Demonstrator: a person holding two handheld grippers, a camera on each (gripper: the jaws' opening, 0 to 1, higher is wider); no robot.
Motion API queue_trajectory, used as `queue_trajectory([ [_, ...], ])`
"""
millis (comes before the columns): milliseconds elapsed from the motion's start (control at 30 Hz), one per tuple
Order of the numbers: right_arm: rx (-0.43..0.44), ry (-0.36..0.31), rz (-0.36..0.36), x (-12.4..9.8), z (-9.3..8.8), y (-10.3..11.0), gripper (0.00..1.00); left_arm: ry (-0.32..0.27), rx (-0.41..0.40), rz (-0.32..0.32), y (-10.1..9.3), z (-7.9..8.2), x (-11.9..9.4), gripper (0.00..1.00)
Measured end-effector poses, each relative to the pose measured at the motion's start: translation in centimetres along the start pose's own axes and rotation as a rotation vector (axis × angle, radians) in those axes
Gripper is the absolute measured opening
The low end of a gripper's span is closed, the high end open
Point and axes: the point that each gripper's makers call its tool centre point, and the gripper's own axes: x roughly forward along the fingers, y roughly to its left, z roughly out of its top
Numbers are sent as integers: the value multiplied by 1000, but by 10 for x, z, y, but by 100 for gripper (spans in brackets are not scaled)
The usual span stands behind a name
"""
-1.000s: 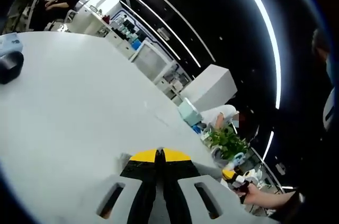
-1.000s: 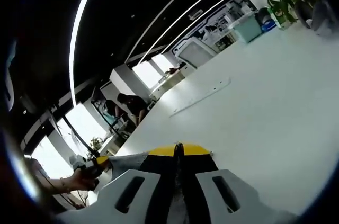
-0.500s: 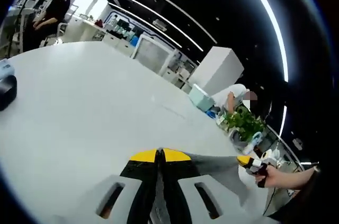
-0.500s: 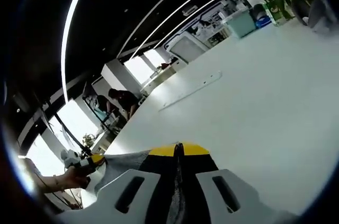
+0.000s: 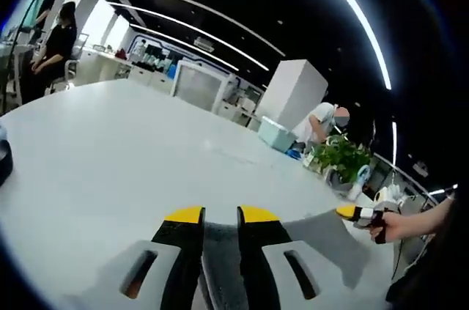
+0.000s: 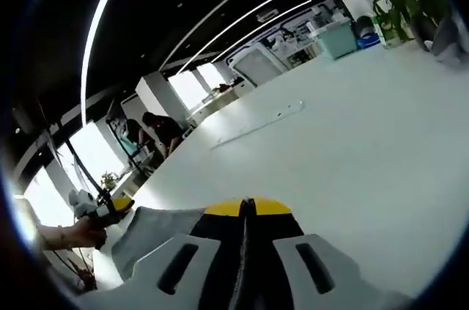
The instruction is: Fold the towel on the table until its edges align and the towel forms a compact rectangular stack.
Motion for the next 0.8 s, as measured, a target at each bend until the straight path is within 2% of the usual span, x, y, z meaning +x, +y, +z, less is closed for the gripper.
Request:
queue_trajectory([
  [133, -10, -23, -36, -1, 6, -7, 18, 25, 8, 20, 5, -6, -3, 19],
  [333, -3, -16, -49, -6, 6, -11, 25, 24, -2, 17, 5, -5, -8, 28],
  [500, 10, -19, -52, -11, 6, -10, 24, 27, 4, -6, -4, -6, -14, 27],
  [667, 11, -29, -35, -12, 10, -7, 25, 42, -15, 3, -7, -13, -21, 25],
  [800, 2, -41, -20, -12, 13, -2, 25, 16, -39, -7, -19, -10, -26, 25],
])
